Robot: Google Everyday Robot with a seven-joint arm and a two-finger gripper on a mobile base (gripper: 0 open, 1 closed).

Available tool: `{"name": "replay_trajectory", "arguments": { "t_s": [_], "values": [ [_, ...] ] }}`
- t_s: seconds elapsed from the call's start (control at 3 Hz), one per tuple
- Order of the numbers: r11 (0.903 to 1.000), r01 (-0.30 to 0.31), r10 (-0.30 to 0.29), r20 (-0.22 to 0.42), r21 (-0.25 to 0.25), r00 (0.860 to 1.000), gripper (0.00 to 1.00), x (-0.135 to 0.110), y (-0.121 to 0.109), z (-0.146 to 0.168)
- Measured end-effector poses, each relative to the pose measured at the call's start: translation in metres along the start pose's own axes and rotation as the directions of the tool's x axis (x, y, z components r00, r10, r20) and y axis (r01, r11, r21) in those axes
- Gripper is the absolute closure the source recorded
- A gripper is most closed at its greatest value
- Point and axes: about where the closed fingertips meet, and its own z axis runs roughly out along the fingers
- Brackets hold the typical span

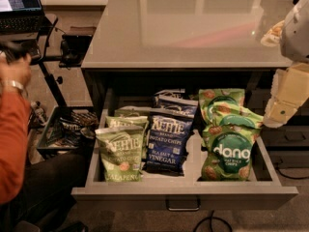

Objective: Pick blue chip bag from top drawer and place on counter

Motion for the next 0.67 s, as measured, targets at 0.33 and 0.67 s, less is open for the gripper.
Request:
{"name": "replay_trajectory", "arguments": {
  "t_s": [0.33, 0.67],
  "values": [
    [0.9998, 0.002, -0.002, 0.001, 0.02, 1.0, 0.0, -0.002, 0.0, -0.003],
    [0.9999, -0.005, 0.005, 0.022, 0.013, 1.0, 0.0, 0.004, 0.006, 0.017]
  ]
}}
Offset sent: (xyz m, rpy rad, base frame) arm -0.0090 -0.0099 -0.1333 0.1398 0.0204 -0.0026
